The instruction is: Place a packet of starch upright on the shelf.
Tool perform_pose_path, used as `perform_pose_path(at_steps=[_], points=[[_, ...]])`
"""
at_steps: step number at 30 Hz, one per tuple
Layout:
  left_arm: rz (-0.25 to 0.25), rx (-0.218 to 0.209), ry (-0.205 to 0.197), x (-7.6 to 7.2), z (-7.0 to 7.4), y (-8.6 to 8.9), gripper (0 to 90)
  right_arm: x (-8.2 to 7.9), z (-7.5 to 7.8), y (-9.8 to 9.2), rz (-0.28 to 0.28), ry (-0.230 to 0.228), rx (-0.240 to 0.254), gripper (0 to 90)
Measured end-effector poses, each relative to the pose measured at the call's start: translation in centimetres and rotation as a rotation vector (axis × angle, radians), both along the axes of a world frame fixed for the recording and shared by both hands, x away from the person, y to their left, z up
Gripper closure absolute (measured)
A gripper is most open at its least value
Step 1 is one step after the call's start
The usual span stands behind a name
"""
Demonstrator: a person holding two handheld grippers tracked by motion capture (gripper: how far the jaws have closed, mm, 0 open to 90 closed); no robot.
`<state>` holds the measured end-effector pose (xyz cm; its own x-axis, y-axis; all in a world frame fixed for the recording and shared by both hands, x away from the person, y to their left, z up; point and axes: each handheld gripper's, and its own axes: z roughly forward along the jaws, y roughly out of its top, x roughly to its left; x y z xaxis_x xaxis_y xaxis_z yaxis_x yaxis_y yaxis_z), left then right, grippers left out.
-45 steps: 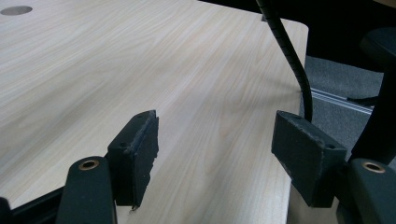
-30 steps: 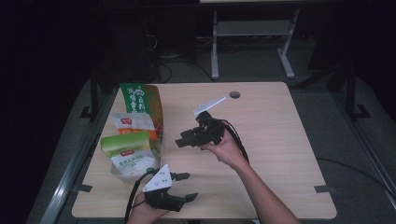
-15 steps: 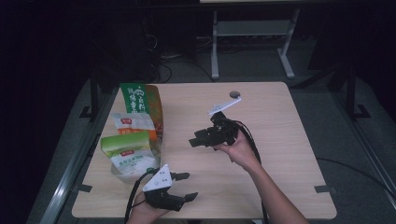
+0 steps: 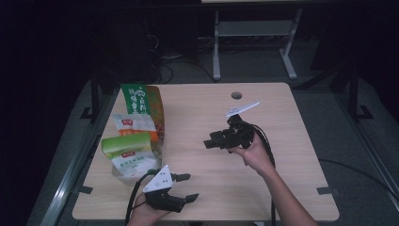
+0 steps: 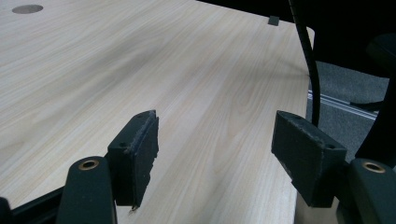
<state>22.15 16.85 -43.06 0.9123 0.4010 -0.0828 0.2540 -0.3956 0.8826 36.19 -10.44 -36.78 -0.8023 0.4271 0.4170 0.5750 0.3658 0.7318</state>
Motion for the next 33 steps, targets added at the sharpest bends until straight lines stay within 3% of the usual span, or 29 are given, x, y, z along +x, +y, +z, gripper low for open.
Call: perform_pose_path(at_steps=[33], points=[[0.009, -0.001, -0.003, 0.2, 0.0, 0.2, 31.0, -2.3, -2.7, -6.7, -0.101, 0.053, 0.009, 42.1]])
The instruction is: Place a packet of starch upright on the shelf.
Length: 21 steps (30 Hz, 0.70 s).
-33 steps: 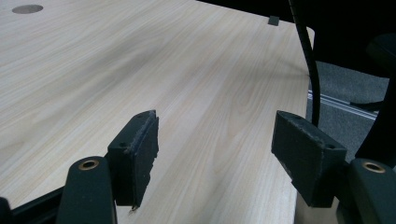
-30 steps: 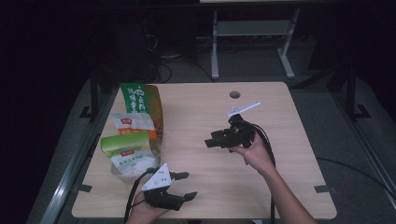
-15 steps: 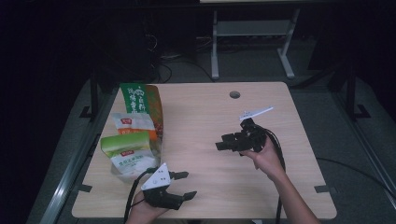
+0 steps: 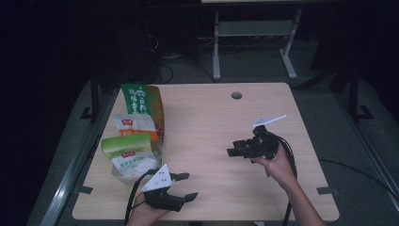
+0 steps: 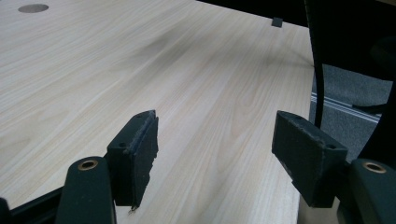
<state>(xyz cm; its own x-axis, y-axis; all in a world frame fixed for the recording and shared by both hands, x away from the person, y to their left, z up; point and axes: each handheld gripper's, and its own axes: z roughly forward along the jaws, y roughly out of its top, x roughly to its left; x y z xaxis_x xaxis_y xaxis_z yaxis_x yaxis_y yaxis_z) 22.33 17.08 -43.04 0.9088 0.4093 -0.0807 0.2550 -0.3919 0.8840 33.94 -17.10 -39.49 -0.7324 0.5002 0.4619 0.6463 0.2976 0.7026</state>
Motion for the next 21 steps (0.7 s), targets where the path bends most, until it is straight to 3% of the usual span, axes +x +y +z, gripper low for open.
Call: perform_pose_path(at_steps=[21], points=[[0.008, 0.003, 0.005, 0.0, -0.2, -0.1, 29.4, -2.3, -3.1, -3.6, -0.047, 0.057, 0.006, 40.5]])
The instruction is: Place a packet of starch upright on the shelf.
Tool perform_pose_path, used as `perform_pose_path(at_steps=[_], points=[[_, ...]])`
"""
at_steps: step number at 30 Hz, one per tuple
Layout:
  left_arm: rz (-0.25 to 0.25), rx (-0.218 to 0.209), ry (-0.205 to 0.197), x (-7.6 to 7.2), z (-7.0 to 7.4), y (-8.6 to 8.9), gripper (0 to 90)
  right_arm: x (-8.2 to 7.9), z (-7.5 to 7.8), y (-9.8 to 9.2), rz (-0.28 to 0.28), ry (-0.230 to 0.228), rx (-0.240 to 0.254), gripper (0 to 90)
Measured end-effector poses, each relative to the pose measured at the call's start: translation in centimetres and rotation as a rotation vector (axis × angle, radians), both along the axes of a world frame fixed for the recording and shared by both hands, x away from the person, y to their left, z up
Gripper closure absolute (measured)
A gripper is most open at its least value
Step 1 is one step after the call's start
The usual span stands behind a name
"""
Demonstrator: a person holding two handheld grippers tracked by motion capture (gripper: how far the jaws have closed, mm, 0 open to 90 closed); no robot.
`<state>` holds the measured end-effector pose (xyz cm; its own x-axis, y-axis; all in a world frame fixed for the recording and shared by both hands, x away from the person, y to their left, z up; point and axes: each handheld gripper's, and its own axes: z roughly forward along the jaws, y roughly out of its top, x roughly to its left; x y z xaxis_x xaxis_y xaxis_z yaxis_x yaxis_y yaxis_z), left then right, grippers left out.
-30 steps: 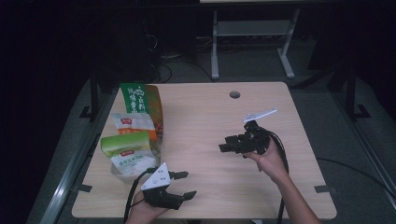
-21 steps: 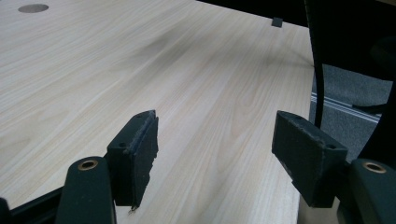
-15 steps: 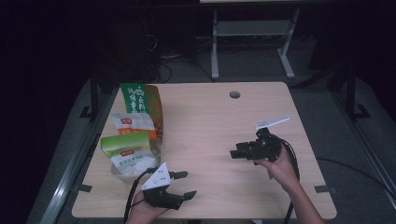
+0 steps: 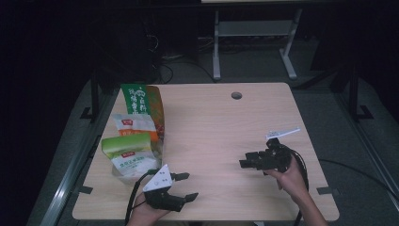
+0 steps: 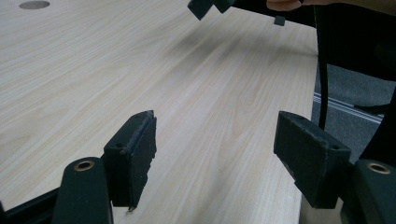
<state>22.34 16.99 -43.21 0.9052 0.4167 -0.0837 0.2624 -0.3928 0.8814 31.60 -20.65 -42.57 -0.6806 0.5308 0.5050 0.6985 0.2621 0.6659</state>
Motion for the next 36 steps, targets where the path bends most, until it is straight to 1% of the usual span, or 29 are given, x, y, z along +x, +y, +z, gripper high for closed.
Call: perform_pose_path(at_steps=[1, 3, 4, 5, 6, 11, 12, 17, 18, 21, 26, 28, 29, 31, 33, 35, 36], points=[[0.0, -0.001, -0.001, 0.0, 0.0, 0.0, 29.4, -0.1, -0.2, -0.1, -0.001, -0.001, 0.003, 40.5], [0.001, 0.0, -0.001, 0.0, 0.0, 0.0, 29.3, -0.4, -0.4, -0.4, -0.006, 0.012, 0.001, 40.5], [0.002, 0.0, -0.001, 0.0, 0.0, 0.0, 29.3, -0.5, -0.5, -0.5, -0.008, 0.006, 0.002, 40.5], [0.003, 0.001, -0.001, 0.0, 0.0, 0.0, 29.2, -0.6, -0.5, -0.6, -0.011, 0.01, 0.005, 40.5], [0.007, 0.003, -0.001, 0.0, 0.0, 0.0, 29.2, -0.6, -0.7, -0.8, -0.011, -0.002, 0.009, 40.5], [0.013, 0.001, 0.002, 0.0, -0.1, 0.0, 28.9, -1.4, -1.0, -1.3, -0.022, 0.01, 0.011, 40.0], [0.013, 0.0, 0.002, 0.0, -0.1, 0.0, 28.9, -1.5, -1.1, -1.4, -0.02, 0.001, 0.015, 40.0], [0.017, 0.001, 0.005, 0.1, -0.2, 0.1, 28.7, -2.4, -1.6, -1.8, -0.029, 0.02, 0.013, 39.4], [0.017, 0.0, 0.007, 0.1, -0.2, 0.1, 28.6, -2.6, -1.7, -1.9, -0.027, 0.015, 0.016, 39.3], [0.017, 0.002, 0.01, 0.1, -0.3, 0.0, 28.5, -3.1, -1.9, -2.2, -0.033, 0.018, 0.021, 38.7], [0.015, 0.001, 0.01, 0.1, -0.3, 0.0, 28.4, -4.1, -2.1, -2.4, -0.044, 0.008, 0.028, 38.1], [0.013, 0.002, 0.014, 0.1, -0.4, 0.0, 28.3, -4.4, -2.1, -2.5, -0.041, 0.007, 0.028, 37.6], [0.013, 0.002, 0.014, 0.1, -0.4, 0.0, 28.3, -4.6, -2.2, -2.5, -0.038, -0.001, 0.026, 37.3], [0.009, 0.012, 0.012, 0.1, -0.5, 0.0, 28.2, -5.1, -2.2, -2.5, -0.045, -0.004, 0.027, 36.6], [0.008, 0.011, 0.012, 0.1, -0.5, -0.1, 27.9, -5.6, -2.3, -2.5, -0.047, -0.016, 0.02, 36.5], [0.002, 0.009, 0.011, 0.1, -0.5, -0.2, 27.7, -6.2, -2.2, -2.4, -0.044, -0.034, 0.025, 36.1], [0.001, 0.009, 0.009, 0.1, -0.4, -0.2, 27.7, -6.4, -2.1, -2.4, -0.047, -0.035, 0.032, 36.0]])
